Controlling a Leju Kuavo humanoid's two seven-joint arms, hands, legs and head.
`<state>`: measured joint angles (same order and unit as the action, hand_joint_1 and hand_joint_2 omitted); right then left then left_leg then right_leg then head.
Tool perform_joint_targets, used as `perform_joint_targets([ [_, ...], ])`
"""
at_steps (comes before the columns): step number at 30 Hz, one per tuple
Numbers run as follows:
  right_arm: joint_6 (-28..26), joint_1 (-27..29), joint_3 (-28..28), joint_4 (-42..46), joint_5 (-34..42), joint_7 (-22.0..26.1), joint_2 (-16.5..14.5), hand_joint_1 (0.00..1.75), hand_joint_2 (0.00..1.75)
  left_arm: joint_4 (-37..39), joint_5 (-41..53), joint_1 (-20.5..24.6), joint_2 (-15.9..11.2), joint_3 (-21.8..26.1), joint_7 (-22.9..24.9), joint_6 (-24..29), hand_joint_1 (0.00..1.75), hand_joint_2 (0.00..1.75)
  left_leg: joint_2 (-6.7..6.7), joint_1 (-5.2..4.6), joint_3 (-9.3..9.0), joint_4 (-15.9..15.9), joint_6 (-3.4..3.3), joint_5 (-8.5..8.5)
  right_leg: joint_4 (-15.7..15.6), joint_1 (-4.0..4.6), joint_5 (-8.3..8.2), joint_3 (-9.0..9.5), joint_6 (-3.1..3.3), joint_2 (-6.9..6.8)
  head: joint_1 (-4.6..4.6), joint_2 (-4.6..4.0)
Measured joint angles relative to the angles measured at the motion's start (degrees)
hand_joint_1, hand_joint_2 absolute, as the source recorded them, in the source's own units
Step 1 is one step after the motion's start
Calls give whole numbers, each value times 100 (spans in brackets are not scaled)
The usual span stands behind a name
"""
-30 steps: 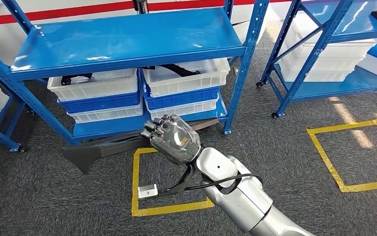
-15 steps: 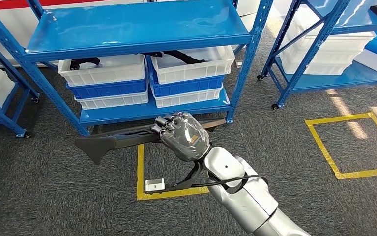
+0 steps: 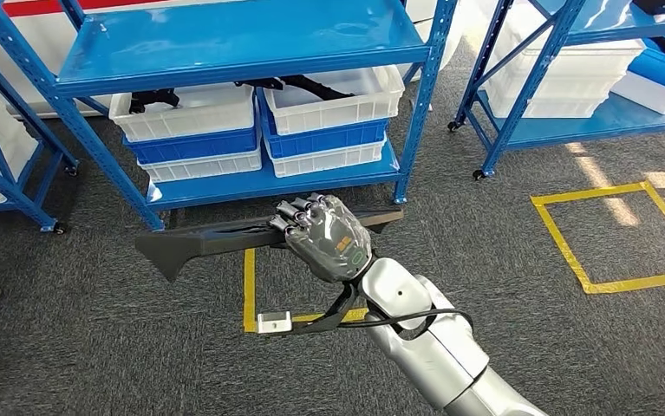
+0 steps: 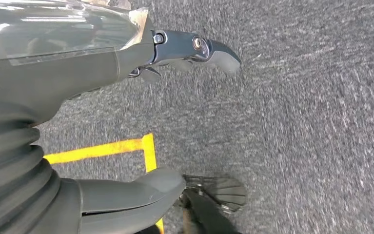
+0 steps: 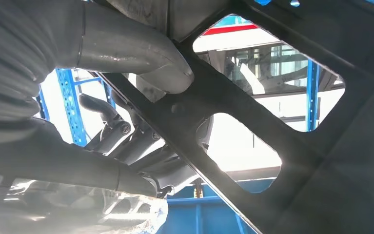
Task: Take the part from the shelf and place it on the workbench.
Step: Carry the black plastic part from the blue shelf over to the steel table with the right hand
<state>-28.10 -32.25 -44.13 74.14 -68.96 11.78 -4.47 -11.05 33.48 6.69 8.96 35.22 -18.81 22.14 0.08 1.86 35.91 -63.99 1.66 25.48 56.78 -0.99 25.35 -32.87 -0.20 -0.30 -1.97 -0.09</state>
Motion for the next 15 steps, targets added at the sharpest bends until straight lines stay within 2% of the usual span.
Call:
perform_joint_targets([
  [1,-5,-3,16,0,-1,2,-15,175,175,-1,5,6,0,0,-11,11,0,175,8,-6,-219,323,-10,44,21,8,-19,-32,-30,-1,1,0],
  [2,-9,-9,29,0,-2,6,-29,175,175,-1,7,11,0,2,-21,18,0,175,18,-19,-336,521,-31,115,36,18,-39,-58,-63,-2,1,0],
  [4,-13,-16,44,0,-2,17,-59,175,175,-1,7,12,-4,6,-33,31,0,175,25,-50,-354,610,-124,135,35,38,-86,-90,-141,-2,3,0],
  [6,-14,-23,58,0,14,30,-73,175,175,-2,7,10,-1,8,-37,44,0,175,6,-56,-327,661,-252,72,166,36,-7,-183,-177,3,6,0],
  [7,-14,-26,66,-1,26,38,-76,175,175,-2,9,11,2,9,-39,50,0,175,-5,-55,-308,684,-312,32,398,36,127,-296,-165,5,15,0],
  [8,-14,-28,69,-4,37,49,-75,175,175,-3,10,12,5,10,-42,54,0,175,-13,-60,-279,691,-356,0,758,25,313,-459,-144,7,25,0],
  [10,-13,-20,72,-23,51,67,-71,175,175,-3,14,8,4,18,-46,57,0,175,-18,-79,-210,688,-400,-51,1554,24,644,-779,-130,9,44,0],
  [11,-13,-12,72,-36,58,72,-68,175,175,-3,14,5,4,25,-47,57,0,175,-19,-86,-181,686,-404,-75,1747,24,705,-833,-151,9,45,0],
  [12,-12,-6,72,-47,69,75,-68,175,175,-3,14,3,4,32,-47,57,0,175,-17,-91,-160,684,-398,-96,1702,25,675,-765,-185,9,48,0],
  [13,-12,-3,72,-55,83,77,-70,175,175,-3,14,2,4,38,-47,57,0,175,-14,-94,-146,683,-387,-114,1424,25,573,-578,-223,9,49,0],
  [15,-13,-8,74,-61,123,84,-84,175,175,-3,14,4,5,44,-49,57,0,175,-7,-107,-129,672,-347,-143,550,33,331,-60,-255,12,56,0],
])
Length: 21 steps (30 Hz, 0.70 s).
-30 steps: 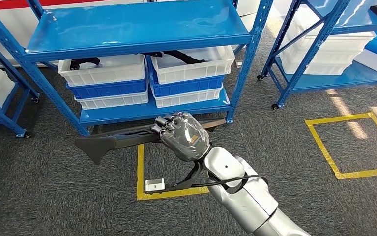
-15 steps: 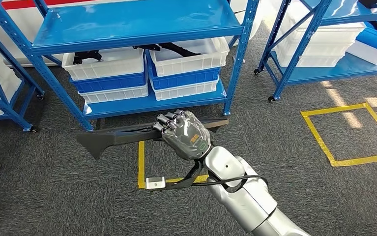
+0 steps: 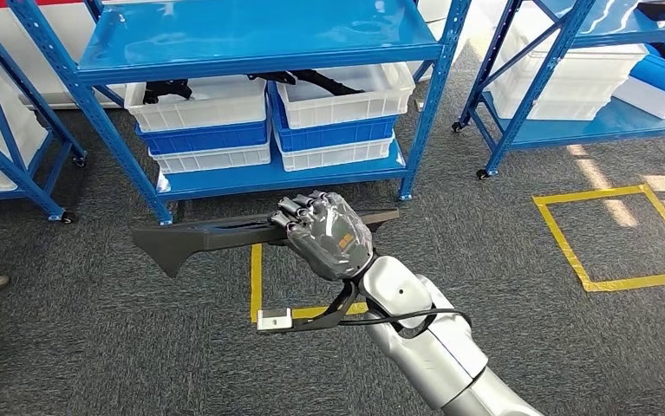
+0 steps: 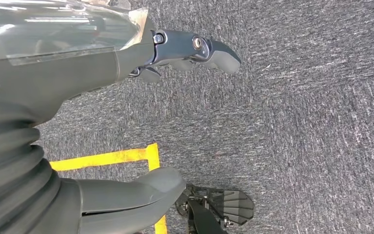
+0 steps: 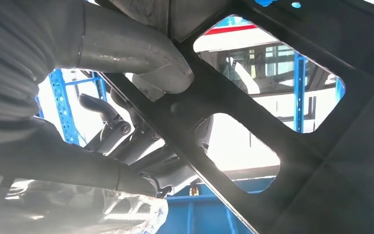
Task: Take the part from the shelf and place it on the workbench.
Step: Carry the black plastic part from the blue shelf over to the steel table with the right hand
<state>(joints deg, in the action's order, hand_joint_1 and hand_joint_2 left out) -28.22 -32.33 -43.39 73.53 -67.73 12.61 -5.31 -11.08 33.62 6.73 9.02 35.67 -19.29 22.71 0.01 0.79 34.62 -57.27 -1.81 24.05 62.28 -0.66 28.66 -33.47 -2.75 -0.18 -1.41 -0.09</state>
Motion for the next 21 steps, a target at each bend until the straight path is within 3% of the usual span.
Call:
perform_joint_targets([
  [2,2,-6,8,0,58,17,-18,175,175,-1,0,1,0,8,-5,0,0,175,2,-24,30,-18,34,-9,-507,2,-111,271,51,13,-1,0],
  [4,20,-1,24,0,158,56,-32,175,175,-2,0,-3,-2,16,-13,0,0,175,1,-26,72,-29,-2,-30,-555,-6,-138,275,113,23,-7,0],
  [7,52,2,51,0,260,94,-62,175,175,-5,2,-6,-18,24,-24,-1,0,175,10,-29,94,-3,-69,-91,-594,-41,-204,256,97,26,-14,0],
  [9,55,5,73,8,278,100,-94,175,175,-9,6,-7,-15,24,-32,-2,0,175,-18,-16,-25,238,-128,-222,-644,-23,-237,262,73,30,-22,0],
  [11,55,-10,88,16,290,105,-107,175,175,-11,9,-8,-4,24,-35,-4,0,175,-84,33,-164,532,-152,-379,-421,-5,-104,137,84,32,-8,0],
  [13,56,-14,93,16,295,107,-87,175,175,-11,9,-7,2,25,-36,-10,0,175,-153,68,-178,623,-117,-443,230,-55,190,-204,75,31,5,0],
  [15,56,31,97,15,295,106,-56,175,175,-11,12,-10,12,25,-37,-15,0,175,-234,118,-135,609,-35,-457,718,-139,327,-464,-28,27,7,0],
  [16,55,57,97,15,295,104,-42,175,175,-11,15,-13,21,25,-37,-17,0,175,-281,159,-107,580,26,-456,659,-191,264,-442,-124,14,7,0],
  [18,55,89,97,15,286,96,-28,175,175,-11,22,-17,29,26,-36,-17,0,175,-378,267,-14,413,192,-402,41,-289,-12,-132,-354,-117,9,0],
  [19,55,96,97,19,275,91,-30,175,175,-16,25,-17,15,27,-36,-15,0,175,-420,305,48,286,289,-349,-222,-313,-118,-12,-427,-207,32,0],
  [20,55,103,98,23,261,85,-33,175,175,-21,29,-21,7,29,-37,-13,0,175,-460,322,100,169,376,-292,-330,-316,-161,35,-409,-263,57,0],
  [21,55,113,101,27,245,80,-39,175,175,-26,33,-27,-1,30,-37,-9,0,175,-501,324,128,84,442,-247,-296,-306,-149,2,-332,-276,63,0],
])
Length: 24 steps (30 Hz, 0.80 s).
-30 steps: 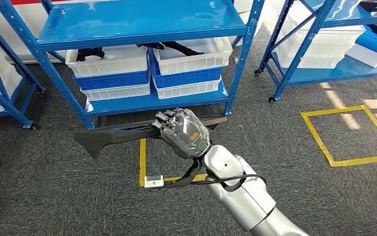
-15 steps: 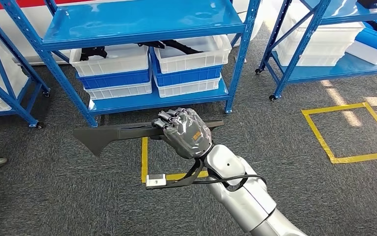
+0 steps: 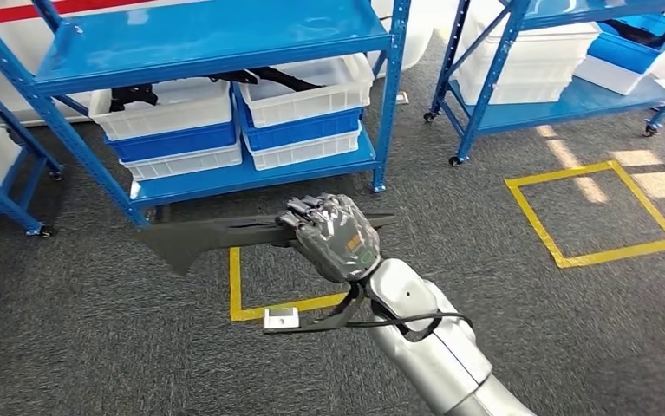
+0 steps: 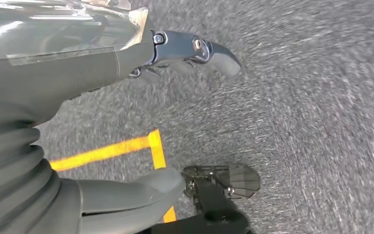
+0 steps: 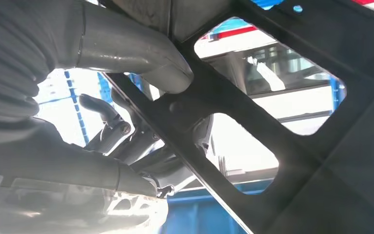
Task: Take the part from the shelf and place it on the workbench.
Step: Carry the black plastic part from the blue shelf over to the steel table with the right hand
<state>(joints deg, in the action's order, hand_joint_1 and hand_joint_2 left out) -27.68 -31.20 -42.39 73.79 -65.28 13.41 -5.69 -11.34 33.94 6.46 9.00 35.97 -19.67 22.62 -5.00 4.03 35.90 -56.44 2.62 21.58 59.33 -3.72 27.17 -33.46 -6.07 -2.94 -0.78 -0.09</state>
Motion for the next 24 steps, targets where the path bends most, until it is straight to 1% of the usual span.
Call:
perform_joint_targets([
  [1,-1,10,2,4,-16,-4,-6,175,175,-4,2,-8,-2,2,0,5,0,175,-39,0,1,-34,38,25,61,9,6,-52,106,53,-3,0],
  [2,-1,19,4,4,-27,-8,-9,175,175,-5,3,-14,11,2,1,11,0,175,-84,13,-10,-40,61,28,116,23,12,-86,212,126,-27,0],
  [3,0,26,5,4,-38,-10,-15,175,175,-5,3,-15,14,3,2,19,0,175,-73,41,-13,-67,69,72,133,30,-1,-114,278,189,-64,0],
  [4,1,29,7,4,-45,-12,-21,175,175,-6,2,-16,14,5,3,25,0,175,-4,63,18,-163,64,185,141,43,-24,-139,326,249,-78,0],
  [5,3,27,9,4,-49,-13,-31,175,175,-6,2,-17,14,7,4,33,0,175,110,66,101,-382,52,377,143,62,-49,-162,369,302,-90,0],
  [6,5,25,11,4,-52,-14,-46,175,175,-6,2,-20,11,9,4,38,0,175,257,47,242,-744,25,643,141,77,-72,-186,407,353,-111,0],
  [7,8,23,13,2,-53,-14,-60,175,175,-5,2,-25,8,11,4,43,0,175,365,6,414,-1176,-14,898,140,106,-90,-210,435,408,-123,0],
  [8,13,22,13,-1,-53,-14,-72,175,175,-5,1,-31,7,14,4,46,0,175,427,-43,574,-1579,-60,1088,141,142,-108,-232,463,467,-136,0],
  [9,22,22,13,-7,-53,-14,-80,175,175,-5,-4,-35,7,20,3,47,0,175,455,-93,667,-1832,-122,1177,142,183,-123,-251,486,532,-147,0],
  [10,32,22,13,-13,-53,-14,-81,175,175,-5,-8,-37,7,27,0,47,0,175,468,-135,681,-1906,-187,1175,142,221,-135,-263,505,591,-148,0],
  [11,46,16,13,-17,-53,-14,-87,175,175,-5,-13,-39,7,40,-6,50,0,175,504,-189,551,-1706,-286,1057,142,263,-147,-270,523,664,-147,0],
  [12,58,5,14,-20,-52,-14,-99,175,175,-5,-16,-40,5,55,-15,54,0,175,607,-246,337,-1340,-406,893,141,296,-158,-271,537,741,-146,0],
  [14,74,-23,13,-22,-51,-14,-138,175,175,-7,-22,-42,-17,87,-37,70,0,175,865,-334,-54,-665,-617,663,135,337,-189,-279,549,880,-120,0],
  [15,78,-38,12,-24,-50,-14,-158,175,175,-7,-26,-43,-25,97,-48,78,0,175,943,-366,-141,-511,-673,626,129,329,-208,-288,537,937,-112,0],
  [16,81,-48,10,-27,-49,-14,-173,175,175,-7,-31,-43,-32,106,-56,84,0,175,941,-389,-162,-472,-691,627,116,313,-230,-299,511,992,-107,0],
  [17,83,-58,9,-30,-49,-14,-182,175,175,-7,-33,-44,-27,113,-64,88,0,175,888,-413,-181,-426,-697,597,91,300,-254,-308,475,1053,-108,0],
  [18,84,-63,9,-31,-48,-13,-189,175,175,-7,-36,-40,-25,120,-69,90,0,175,806,-405,-214,-348,-676,554,85,305,-270,-326,446,1058,-114,0],
  [19,84,-73,10,-32,-46,-13,-189,175,175,-7,-37,-42,-22,125,-76,92,0,175,727,-394,-252,-252,-657,503,125,327,-242,-369,436,969,-111,0],
  [20,85,-88,10,-35,-45,-12,-190,175,175,-7,-37,-43,-18,131,-83,94,0,175,639,-377,-282,-161,-635,450,261,351,-160,-452,442,820,-96,0],
  [21,86,-105,9,-38,-45,-12,-193,175,175,-7,-37,-47,-13,138,-90,94,0,175,542,-362,-298,-93,-611,407,518,366,-23,-579,462,637,-80,0],
  [22,87,-122,5,-43,-45,-12,-197,175,175,-7,-38,-56,-12,145,-95,94,0,175,460,-370,-295,-72,-610,392,851,363,142,-736,475,487,-66,0],
  [23,89,-128,1,-51,-46,-12,-199,175,175,-7,-39,-64,-9,151,-96,93,0,175,367,-374,-282,-71,-603,384,1198,346,285,-885,467,412,-53,0],
  [24,91,-128,-3,-61,-47,-12,-197,175,175,-7,-40,-71,-7,155,-98,92,0,175,275,-376,-269,-72,-597,382,1440,325,370,-976,438,375,-49,0],
])
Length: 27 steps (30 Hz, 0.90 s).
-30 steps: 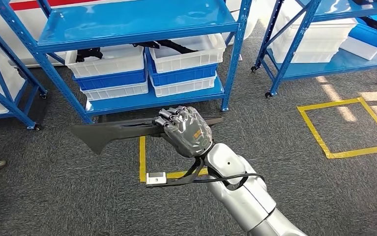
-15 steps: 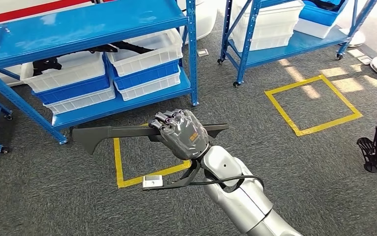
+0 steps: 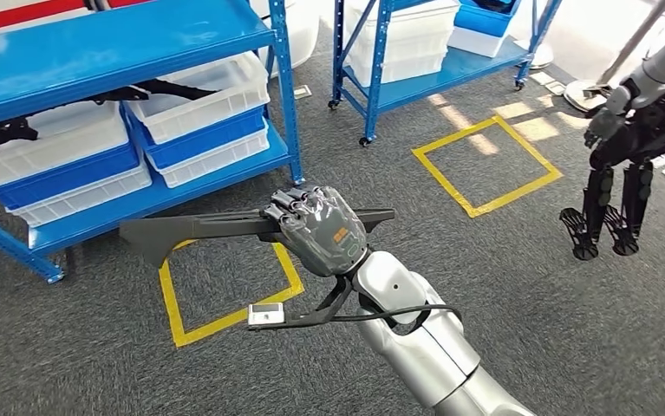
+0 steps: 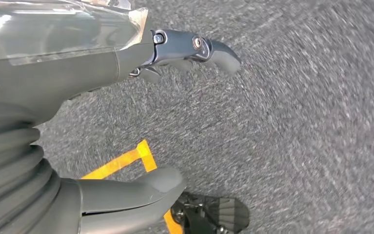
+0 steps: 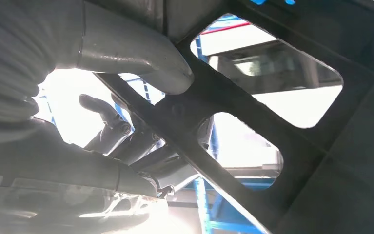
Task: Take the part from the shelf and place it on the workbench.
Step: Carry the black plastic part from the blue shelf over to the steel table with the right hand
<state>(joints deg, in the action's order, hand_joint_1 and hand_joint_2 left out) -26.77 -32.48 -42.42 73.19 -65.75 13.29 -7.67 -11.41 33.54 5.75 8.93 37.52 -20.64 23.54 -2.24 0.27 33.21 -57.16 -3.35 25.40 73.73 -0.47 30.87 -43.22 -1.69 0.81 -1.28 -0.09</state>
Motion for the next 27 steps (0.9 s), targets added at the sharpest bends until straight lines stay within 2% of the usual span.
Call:
perform_joint_targets([
  [1,4,3,-2,-11,0,0,4,175,175,0,-1,-5,3,2,-4,-2,0,175,-86,-1,9,-1,8,-3,49,-25,7,9,-48,-26,1,0],
  [2,8,3,-4,-21,0,0,7,175,175,0,-1,-5,8,3,-10,-3,0,175,-171,1,15,-4,22,-4,-140,-47,-68,144,-110,-64,2,0],
  [3,13,-1,-5,-27,0,-1,8,175,175,0,-1,-3,13,3,-20,-5,0,175,-248,3,17,-13,42,-2,-524,-64,-194,386,-171,-157,2,0],
  [4,16,-10,-5,-29,0,-3,7,175,175,0,-1,1,14,4,-31,-7,0,175,-314,-5,19,-30,71,7,-942,-68,-293,627,-193,-312,2,0],
  [5,18,-21,-5,-31,0,-7,3,175,175,0,0,2,16,5,-40,-8,0,175,-375,-19,22,-52,107,20,-1279,-55,-375,826,-186,-446,-1,0],
  [6,20,-32,-5,-32,1,-14,-1,175,175,0,0,3,16,8,-48,-8,0,175,-428,-33,22,-71,147,31,-1471,-42,-416,933,-146,-531,-5,0],
  [7,21,-39,-5,-34,1,-22,-3,175,175,0,2,4,15,11,-51,-9,0,175,-480,-45,19,-80,182,36,-1525,-26,-423,949,-90,-546,-10,0],
  [9,21,-42,-3,-36,-1,-37,-5,175,175,0,4,7,21,16,-54,-9,0,175,-588,-33,11,-78,247,36,-1543,-42,-480,933,0,-392,-14,0],
  [10,21,-42,-3,-37,-4,-48,-6,175,175,0,7,9,22,19,-54,-9,0,175,-530,-10,23,-117,283,84,-1556,-66,-507,922,42,-321,-16,0],
  [11,21,-44,-3,-40,-11,-65,-10,175,175,0,10,10,23,24,-54,-8,0,175,-389,13,70,-243,318,201,-1568,-93,-537,910,90,-252,-19,0],
  [13,21,-48,-3,-61,-36,-105,-31,175,175,0,15,-3,22,40,-52,-5,0,175,23,52,304,-850,374,621,-1578,-122,-585,877,159,-120,-39,0],
  [14,21,-44,-4,-76,-51,-119,-41,175,175,0,17,-14,22,50,-50,-4,0,175,148,60,468,-1251,389,832,-1577,-121,-605,857,177,-48,-46,0],
  [15,21,-38,-5,-93,-65,-127,-48,175,175,0,18,-23,22,60,-48,-4,0,175,204,65,599,-1572,402,962,-1576,-118,-622,838,180,32,-51,0],
  [16,21,-31,-7,-112,-75,-132,-50,175,175,0,18,-29,22,69,-45,-5,0,175,224,73,646,-1705,408,973,-1574,-117,-639,822,173,119,-51,0],
  [17,20,-26,-7,-131,-82,-135,-49,175,175,0,18,-32,21,75,-43,-5,0,175,237,85,584,-1615,408,873,-1572,-119,-655,813,156,208,-51,0],
  [18,20,-25,-7,-146,-92,-138,-50,175,175,0,19,-32,20,80,-42,-7,0,175,273,102,416,-1311,404,690,-1570,-124,-669,808,136,294,-51,0],
  [20,17,-31,-7,-163,-110,-146,-58,175,175,0,22,-33,18,87,-40,-8,0,175,525,151,-2,-521,394,371,-1562,-119,-700,792,86,449,-49,0],
  [21,15,-36,-7,-166,-118,-154,-69,175,175,0,25,-34,17,89,-39,-9,0,175,646,163,-132,-260,390,302,-1559,-113,-721,770,52,515,-46,0],
  [22,13,-40,-7,-169,-125,-162,-78,175,175,0,26,-34,16,91,-39,-9,0,175,726,161,-190,-132,381,290,-1563,-114,-747,743,12,578,-44,0],
  [23,11,-41,-7,-172,-131,-172,-85,175,175,0,26,-33,15,93,-38,-9,0,175,718,141,-196,-109,364,296,-1581,-113,-780,712,-39,646,-39,0],
  [24,9,-38,-4,-174,-139,-181,-86,175,175,0,27,-30,17,94,-37,-9,0,175,642,125,-187,-100,324,272,-1605,-113,-814,672,-93,710,-37,0],
  [25,8,-36,-2,-175,-145,-186,-83,175,175,0,30,-24,19,95,-37,-10,0,175,561,113,-188,-73,271,236,-1594,-111,-821,631,-124,666,-36,0],
  [26,7,-40,2,-176,-153,-191,-80,175,175,0,32,-20,22,96,-37,-10,0,175,473,106,-184,-41,210,197,-1500,-91,-771,559,-130,537,-21,0],
  [27,6,-45,4,-178,-160,-193,-79,175,175,0,34,-20,24,97,-37,-11,0,175,379,100,-174,-11,158,163,-1281,-72,-653,441,-109,361,-5,0],
])
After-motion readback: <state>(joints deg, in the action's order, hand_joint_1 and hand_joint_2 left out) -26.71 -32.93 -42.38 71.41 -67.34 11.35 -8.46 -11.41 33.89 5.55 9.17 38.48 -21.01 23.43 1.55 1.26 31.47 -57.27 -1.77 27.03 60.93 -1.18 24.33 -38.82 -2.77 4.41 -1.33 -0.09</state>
